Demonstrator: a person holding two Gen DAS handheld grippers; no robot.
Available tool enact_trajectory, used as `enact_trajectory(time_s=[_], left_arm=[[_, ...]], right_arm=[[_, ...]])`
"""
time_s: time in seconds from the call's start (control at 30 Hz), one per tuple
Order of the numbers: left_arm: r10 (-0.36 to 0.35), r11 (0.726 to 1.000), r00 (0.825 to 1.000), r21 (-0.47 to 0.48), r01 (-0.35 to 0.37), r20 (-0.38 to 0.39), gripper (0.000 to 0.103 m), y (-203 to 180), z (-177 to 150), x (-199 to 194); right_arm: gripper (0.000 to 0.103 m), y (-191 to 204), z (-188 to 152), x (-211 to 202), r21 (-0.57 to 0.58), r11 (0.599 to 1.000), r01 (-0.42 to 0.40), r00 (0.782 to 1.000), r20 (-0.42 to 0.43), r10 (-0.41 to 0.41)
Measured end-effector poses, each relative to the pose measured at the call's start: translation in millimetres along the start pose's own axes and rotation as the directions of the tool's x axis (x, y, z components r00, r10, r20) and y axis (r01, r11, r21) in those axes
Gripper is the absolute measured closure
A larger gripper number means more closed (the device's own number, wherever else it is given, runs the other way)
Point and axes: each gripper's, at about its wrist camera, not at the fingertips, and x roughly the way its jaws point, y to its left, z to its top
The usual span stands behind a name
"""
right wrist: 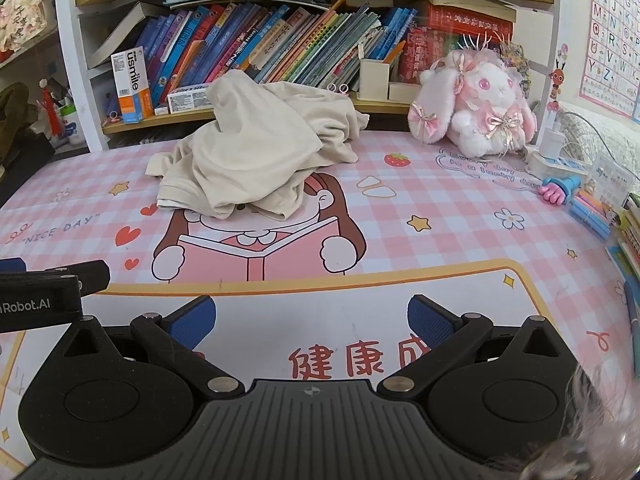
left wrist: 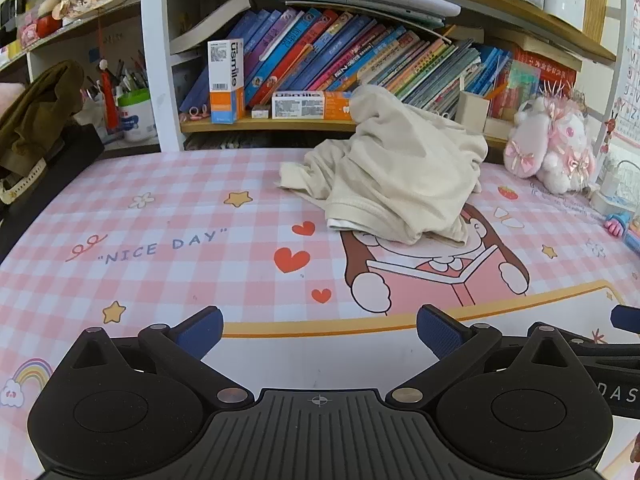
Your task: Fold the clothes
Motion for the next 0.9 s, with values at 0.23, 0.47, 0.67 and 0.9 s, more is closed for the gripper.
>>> enact_trajectory(time_s=[0.23, 0.47, 0.67, 0.9], left_arm=[[0.001, 1.000, 1.000, 0.002, -0.001, -0.005, 0.000, 0.1, 1.2, 1.0], [0.001, 1.000, 1.000, -0.002, -0.001, -0.008, 0.000, 2.5, 2.4, 2.2], [0.001, 1.000, 1.000, -0.004, -0.001, -0.011, 0.000, 3.8, 2.7, 3.4], [-0.001, 1.000, 1.000, -0.005, 0.001, -0.015, 0.000, 6.0, 3.4, 5.7]], right_arm=[[0.000, -0.6, -0.1, 1.3, 0.000, 1.000, 0.005, 1.000, -0.005, -0.005], [0.000, 1.3, 1.0, 3.7, -0.002, 1.000, 0.004, 1.000, -0.010, -0.004], [0.000, 2.8, 1.7, 5.3, -0.006, 1.000, 0.003, 1.000, -0.012, -0.003], [0.000, 4.4, 3.7, 7.3, -0.008, 1.000, 0.005, 1.000, -0.015, -0.005]])
